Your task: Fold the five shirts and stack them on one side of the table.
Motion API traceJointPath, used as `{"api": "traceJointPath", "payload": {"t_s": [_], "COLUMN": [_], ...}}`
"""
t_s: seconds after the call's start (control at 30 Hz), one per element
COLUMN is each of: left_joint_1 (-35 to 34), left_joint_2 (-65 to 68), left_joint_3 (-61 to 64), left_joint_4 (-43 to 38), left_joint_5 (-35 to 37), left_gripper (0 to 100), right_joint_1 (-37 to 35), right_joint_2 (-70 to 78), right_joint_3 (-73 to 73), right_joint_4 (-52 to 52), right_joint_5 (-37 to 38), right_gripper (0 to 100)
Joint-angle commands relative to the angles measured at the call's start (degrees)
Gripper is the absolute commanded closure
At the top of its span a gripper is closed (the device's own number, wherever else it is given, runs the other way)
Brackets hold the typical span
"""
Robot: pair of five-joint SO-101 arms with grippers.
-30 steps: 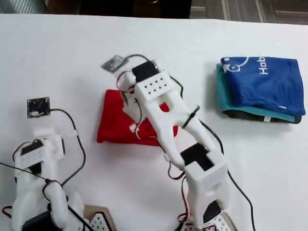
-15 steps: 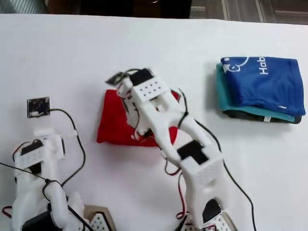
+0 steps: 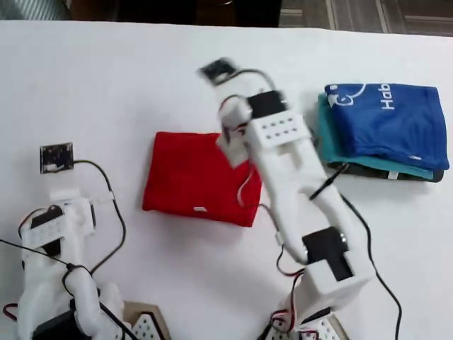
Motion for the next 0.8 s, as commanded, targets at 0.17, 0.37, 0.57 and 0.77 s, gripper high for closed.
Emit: {"api": "traceJointPath", "payload": {"t_s": [0.17,0.37,0.57,0.77], "left_joint_1": [0.44,0.44,0.44,0.44], "left_joint_2": [-1.41,-1.41,-1.41,-1.41], "left_joint_3": [-0.13,-0.13,-0.13,-0.13], "left_joint_4": [-0.79,-0.88,-0.88,-0.88], "left_joint_5": [0.35,0.35,0.35,0.35], "left_gripper": [97,97,97,97], "right_joint_1": [3.12,3.65,3.74,5.76], "right_joint_2": [11.91,17.27,17.89,17.8], "right_joint_3": [-1.41,-1.49,-1.49,-1.49], "right_joint_4": [-13.85,-15.08,-15.16,-13.76], "right_joint_5": [-5.54,-5.54,-5.54,-2.64], "right_gripper": [82.2,85.1,85.1,85.1]}}
